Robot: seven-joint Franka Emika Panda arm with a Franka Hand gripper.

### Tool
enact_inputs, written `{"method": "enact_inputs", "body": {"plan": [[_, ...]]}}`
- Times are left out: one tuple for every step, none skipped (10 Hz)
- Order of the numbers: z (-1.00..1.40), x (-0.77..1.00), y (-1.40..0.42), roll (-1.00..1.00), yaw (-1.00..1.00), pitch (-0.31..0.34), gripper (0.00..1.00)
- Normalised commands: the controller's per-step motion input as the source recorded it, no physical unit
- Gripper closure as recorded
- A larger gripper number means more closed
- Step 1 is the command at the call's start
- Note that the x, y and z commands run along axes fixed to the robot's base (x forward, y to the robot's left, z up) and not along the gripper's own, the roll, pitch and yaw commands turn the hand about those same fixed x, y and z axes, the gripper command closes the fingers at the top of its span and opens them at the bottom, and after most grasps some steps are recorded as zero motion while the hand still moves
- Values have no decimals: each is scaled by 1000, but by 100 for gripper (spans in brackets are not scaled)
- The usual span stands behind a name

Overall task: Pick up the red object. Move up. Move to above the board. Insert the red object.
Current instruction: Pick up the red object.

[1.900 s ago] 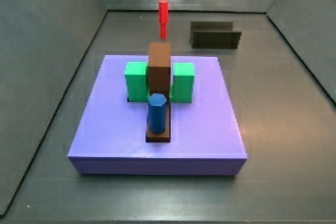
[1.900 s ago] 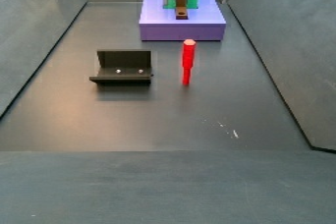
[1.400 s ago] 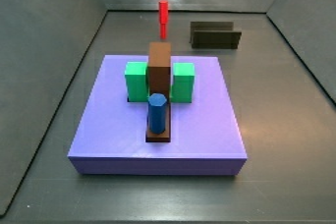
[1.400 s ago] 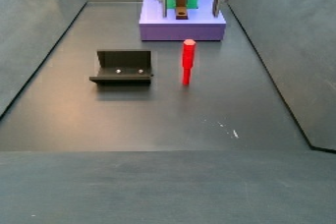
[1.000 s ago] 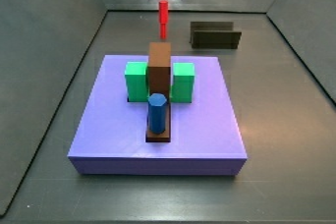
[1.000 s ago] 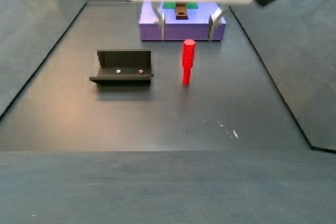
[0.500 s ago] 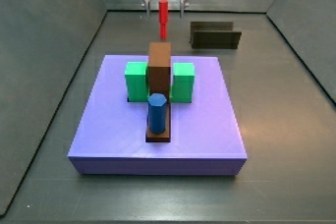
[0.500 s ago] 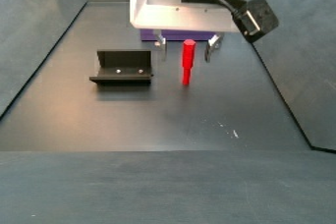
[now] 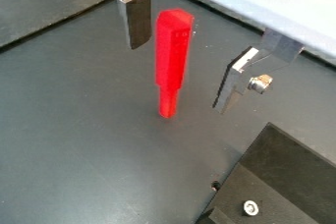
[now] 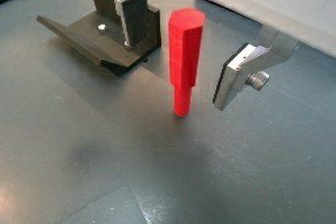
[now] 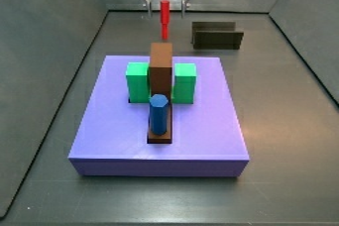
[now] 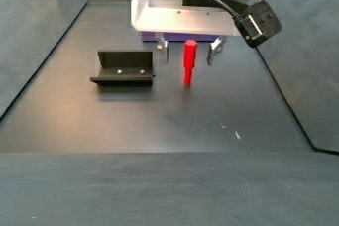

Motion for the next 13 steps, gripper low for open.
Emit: {"method": "enact_inputs", "body": {"plan": [[160, 0, 0, -100, -6, 0, 0], [60, 0, 0, -83, 0, -4, 0], [0, -40, 0, -64, -20, -29, 0], [0, -46, 0, -43, -26, -29, 0], [0, 0, -20, 0, 0, -3, 0], [0, 0, -26, 0, 0, 0, 0], [0, 0, 0, 0, 0, 0, 0], [0, 0, 0, 0, 0, 0, 100], [0, 0, 0, 0, 0, 0, 100], [0, 0, 0, 0, 0, 0, 100], [0, 0, 0, 0, 0, 0, 100], [0, 0, 0, 0, 0, 0, 100], [0, 0, 0, 0, 0, 0, 100]]}}
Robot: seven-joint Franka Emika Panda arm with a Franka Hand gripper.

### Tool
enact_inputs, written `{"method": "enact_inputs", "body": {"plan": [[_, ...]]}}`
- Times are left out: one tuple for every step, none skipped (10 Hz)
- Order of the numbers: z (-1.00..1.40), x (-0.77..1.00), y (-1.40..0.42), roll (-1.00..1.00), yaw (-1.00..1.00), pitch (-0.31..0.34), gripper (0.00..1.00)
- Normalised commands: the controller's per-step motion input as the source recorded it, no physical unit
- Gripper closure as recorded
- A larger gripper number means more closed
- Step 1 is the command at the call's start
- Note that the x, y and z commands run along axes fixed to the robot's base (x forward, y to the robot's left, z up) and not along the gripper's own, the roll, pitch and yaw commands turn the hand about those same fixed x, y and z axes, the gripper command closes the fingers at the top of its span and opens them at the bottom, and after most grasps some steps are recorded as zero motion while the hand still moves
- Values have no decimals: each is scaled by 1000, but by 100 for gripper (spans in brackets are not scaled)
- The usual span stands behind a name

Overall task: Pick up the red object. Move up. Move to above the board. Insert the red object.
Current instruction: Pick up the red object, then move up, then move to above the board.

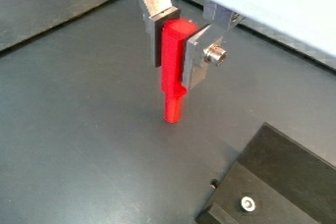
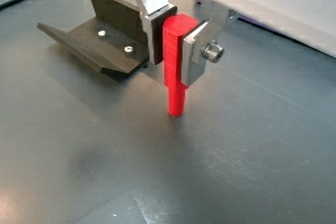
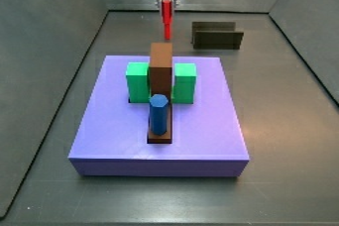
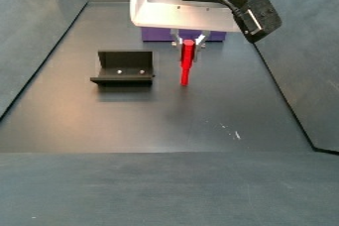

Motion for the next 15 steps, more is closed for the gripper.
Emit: {"method": "enact_inputs", "body": {"plan": [[0, 0, 0, 0, 0, 0, 100], [0, 0, 0, 0, 0, 0, 100], [0, 0, 0, 0, 0, 0, 100], [0, 0, 0, 0, 0, 0, 100], [0, 0, 0, 0, 0, 0, 100], [0, 0, 0, 0, 0, 0, 100], [0, 0, 0, 0, 0, 0, 100], [0, 0, 0, 0, 0, 0, 100], [0, 0, 0, 0, 0, 0, 100], [0, 0, 0, 0, 0, 0, 100], [833, 0, 0, 0, 0, 0, 100], [837, -19, 3, -1, -42, 3, 100], [569, -74, 2, 2, -42, 27, 100], [361, -50, 6, 11, -32, 6, 100], [1400, 0, 0, 0, 0, 0, 100]]}}
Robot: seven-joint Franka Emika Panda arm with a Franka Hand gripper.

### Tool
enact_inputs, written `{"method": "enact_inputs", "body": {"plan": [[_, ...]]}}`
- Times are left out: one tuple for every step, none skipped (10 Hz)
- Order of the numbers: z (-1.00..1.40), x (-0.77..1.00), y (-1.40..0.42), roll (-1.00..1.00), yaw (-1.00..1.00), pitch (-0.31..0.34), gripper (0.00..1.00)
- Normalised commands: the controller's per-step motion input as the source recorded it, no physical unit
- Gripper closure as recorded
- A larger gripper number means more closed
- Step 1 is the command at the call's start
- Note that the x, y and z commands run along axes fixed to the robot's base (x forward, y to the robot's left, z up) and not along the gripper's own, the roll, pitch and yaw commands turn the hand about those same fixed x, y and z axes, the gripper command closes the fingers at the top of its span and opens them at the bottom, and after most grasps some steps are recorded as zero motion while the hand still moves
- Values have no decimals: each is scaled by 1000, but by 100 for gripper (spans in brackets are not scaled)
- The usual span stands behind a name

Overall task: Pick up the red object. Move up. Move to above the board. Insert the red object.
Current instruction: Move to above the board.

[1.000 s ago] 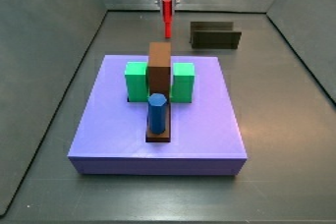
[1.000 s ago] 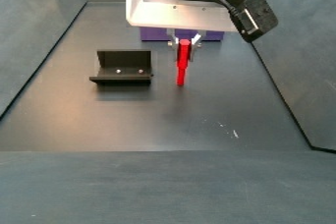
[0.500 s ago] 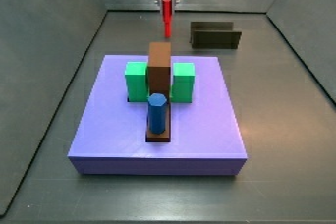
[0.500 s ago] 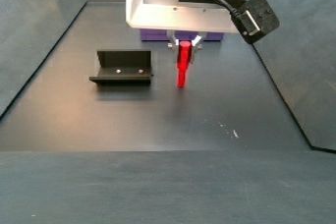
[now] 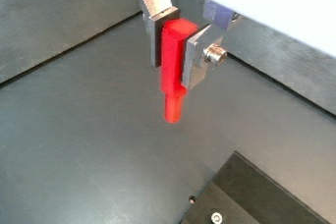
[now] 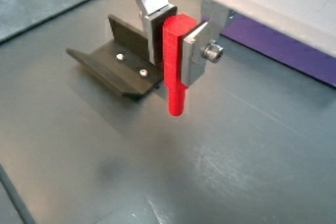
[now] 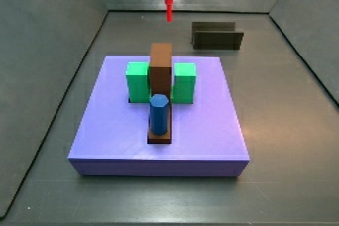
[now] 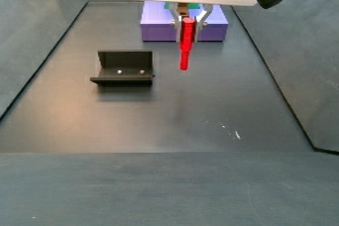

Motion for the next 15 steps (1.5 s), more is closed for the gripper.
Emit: {"method": "enact_inputs", "body": {"plan": [[1400, -29, -6, -7, 2, 46, 100], [1400, -39, -3, 8, 2, 35, 100], [1400, -8, 5, 19, 2, 28, 100], [1400, 63, 8, 8, 3, 73, 100], [706, 29, 3, 5, 1, 101, 100], [339, 19, 0, 13, 3, 72, 100], [189, 31, 0, 13, 5, 48, 100], [194, -38, -1400, 41, -26, 434, 100], [174, -37, -1400, 72, -2, 390, 100], [178, -33, -1400, 82, 7, 330, 100], [181, -24, -1400, -2, 7, 203, 100], [182, -19, -1400, 4, 7, 166, 100], [188, -9, -1400, 16, 12, 124, 100], [190, 6, -1400, -3, 9, 111, 100], [193, 42, -1400, -2, 7, 113, 100]]}}
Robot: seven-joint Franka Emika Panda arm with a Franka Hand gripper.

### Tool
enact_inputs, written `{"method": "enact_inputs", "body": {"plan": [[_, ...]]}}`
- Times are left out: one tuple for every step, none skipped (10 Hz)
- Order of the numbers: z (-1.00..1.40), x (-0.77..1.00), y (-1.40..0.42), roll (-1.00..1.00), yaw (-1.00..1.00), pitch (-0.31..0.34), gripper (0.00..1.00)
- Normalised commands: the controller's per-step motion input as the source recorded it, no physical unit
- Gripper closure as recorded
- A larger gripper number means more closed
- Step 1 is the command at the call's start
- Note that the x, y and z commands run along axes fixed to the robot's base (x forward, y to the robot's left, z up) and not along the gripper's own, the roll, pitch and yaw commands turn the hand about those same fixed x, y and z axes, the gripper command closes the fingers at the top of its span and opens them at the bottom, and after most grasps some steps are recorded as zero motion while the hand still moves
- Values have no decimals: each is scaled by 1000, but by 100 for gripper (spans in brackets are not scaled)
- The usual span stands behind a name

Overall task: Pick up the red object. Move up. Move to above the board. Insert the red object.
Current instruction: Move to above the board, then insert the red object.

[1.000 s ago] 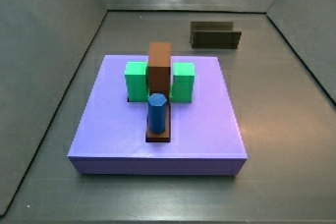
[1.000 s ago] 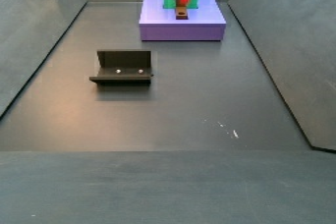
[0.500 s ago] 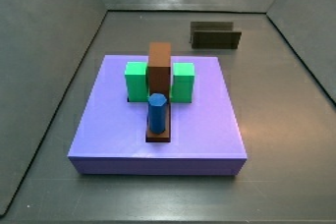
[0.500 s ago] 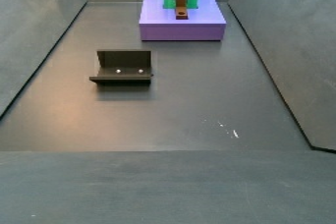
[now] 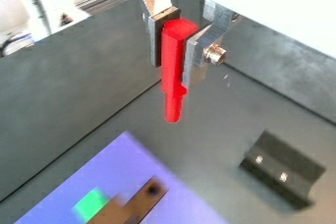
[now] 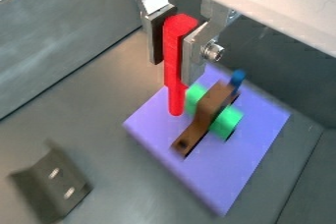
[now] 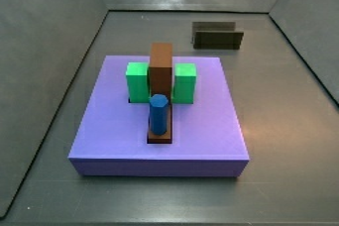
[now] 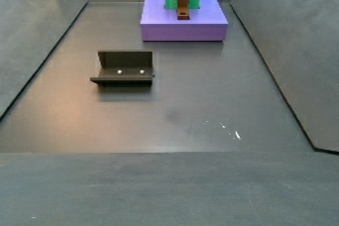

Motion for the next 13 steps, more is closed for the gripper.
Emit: {"method": "enact_inputs", "body": {"plan": [[200, 80, -1400, -4, 6, 131, 100], [101, 76, -625, 24, 9, 146, 100], [63, 85, -373, 27, 5, 143, 100], [-474, 3, 123, 174, -11, -7, 100], [-706, 0, 326, 174, -106, -20, 100], [-823, -34, 560, 107, -411, 0, 100], [-871, -74, 506, 17, -537, -10, 100], [-911, -237, 403, 0, -620, -99, 100], [-886, -206, 311, 0, -697, -114, 100], [-826, -149, 200, -16, -700, -137, 100], [-731, -57, 114, -94, -546, -144, 100], [-720, 0, 0, -139, -403, -139, 100], [-669, 9, 0, -173, -337, -107, 100]]}}
